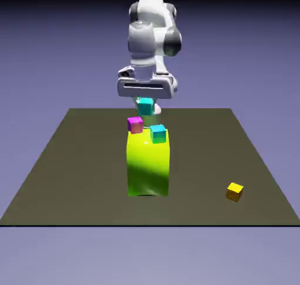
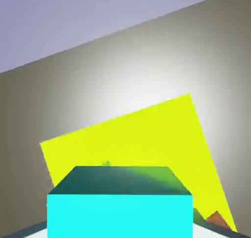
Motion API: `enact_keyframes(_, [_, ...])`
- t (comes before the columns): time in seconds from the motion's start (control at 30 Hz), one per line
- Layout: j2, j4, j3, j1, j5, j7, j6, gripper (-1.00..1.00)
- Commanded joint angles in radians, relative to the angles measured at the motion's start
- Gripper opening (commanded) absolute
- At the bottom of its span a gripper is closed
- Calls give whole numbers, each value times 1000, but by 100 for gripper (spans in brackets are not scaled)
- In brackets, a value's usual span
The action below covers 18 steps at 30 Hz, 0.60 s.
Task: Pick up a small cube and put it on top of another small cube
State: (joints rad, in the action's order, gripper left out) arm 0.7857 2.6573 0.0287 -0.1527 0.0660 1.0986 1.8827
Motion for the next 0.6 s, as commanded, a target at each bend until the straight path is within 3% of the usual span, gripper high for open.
enact_keyframes(0.0, [36,20,5,-22,-5,30,-16,-100])
enact_keyframes(0.27, [267,146,33,-164,-19,218,-119,-100])
enact_keyframes(0.43, [242,315,43,-157,-8,218,74,-100])
enact_keyframes(0.47, [242,315,43,-157,-8,218,74,100])
enact_keyframes(0.57, [253,243,39,-160,-12,218,-9,100])
